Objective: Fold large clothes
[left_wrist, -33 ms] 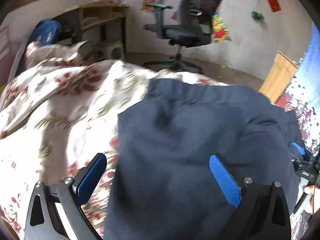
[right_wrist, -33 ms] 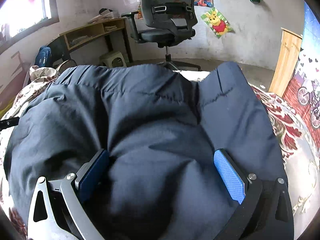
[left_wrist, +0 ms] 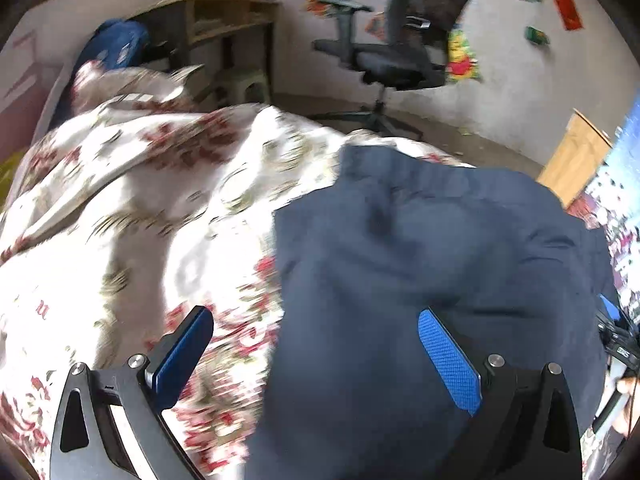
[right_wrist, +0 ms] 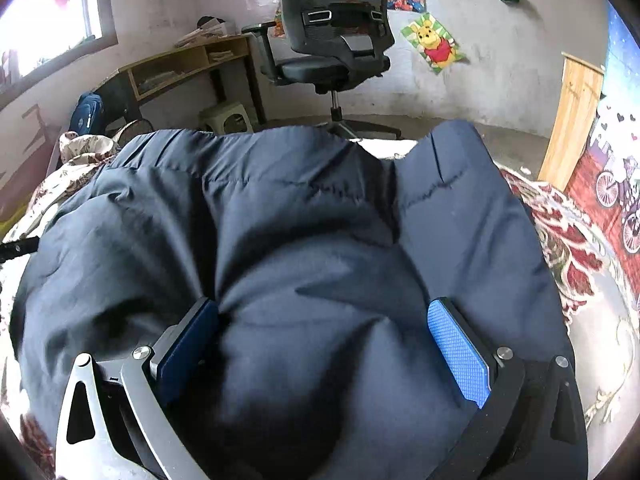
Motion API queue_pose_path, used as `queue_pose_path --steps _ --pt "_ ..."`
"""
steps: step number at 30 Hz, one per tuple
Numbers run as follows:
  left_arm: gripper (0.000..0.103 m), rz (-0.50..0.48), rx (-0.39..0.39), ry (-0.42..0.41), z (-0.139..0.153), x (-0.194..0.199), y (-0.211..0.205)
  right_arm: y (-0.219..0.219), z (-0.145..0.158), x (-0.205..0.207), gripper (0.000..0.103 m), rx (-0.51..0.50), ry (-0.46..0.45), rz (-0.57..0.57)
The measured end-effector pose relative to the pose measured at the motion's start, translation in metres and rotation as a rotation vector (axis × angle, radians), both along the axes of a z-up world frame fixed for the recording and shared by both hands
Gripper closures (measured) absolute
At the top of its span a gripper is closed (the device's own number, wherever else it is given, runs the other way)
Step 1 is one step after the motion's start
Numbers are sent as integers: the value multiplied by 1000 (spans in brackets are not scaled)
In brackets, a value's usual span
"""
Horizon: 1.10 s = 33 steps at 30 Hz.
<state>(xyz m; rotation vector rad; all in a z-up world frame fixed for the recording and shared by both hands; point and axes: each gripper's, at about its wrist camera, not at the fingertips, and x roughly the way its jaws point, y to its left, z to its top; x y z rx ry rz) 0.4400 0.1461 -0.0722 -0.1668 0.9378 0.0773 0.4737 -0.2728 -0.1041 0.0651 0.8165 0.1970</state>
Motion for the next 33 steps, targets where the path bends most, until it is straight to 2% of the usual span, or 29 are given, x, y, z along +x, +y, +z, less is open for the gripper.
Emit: queue_pose_path --steps 4,8,14,18,23,29,33 --pt "0 28 -60 59 -9 -12 28 -17 -3 -15 1 58 0 12" --pt "0 42 -98 84 -11 -21 43 -29 0 -33 1 36 4 -5" --pt "0 19 -98 87 -9 -24 47 -60 17 -50 1 -13 -25 -107" --pt "0 -21 -30 78 -11 -23 43 -85 16 -52 1 2 -2 -183" --pt "0 -63 -11 52 -12 -22 43 -101 3 -41 1 68 53 -184" --pt "0 -156 -102 26 -16 -12 42 -108 -22 -16 1 149 106 -175" --pt "0 -178 -152 20 -27 4 41 -113 -41 3 1 208 126 -171"
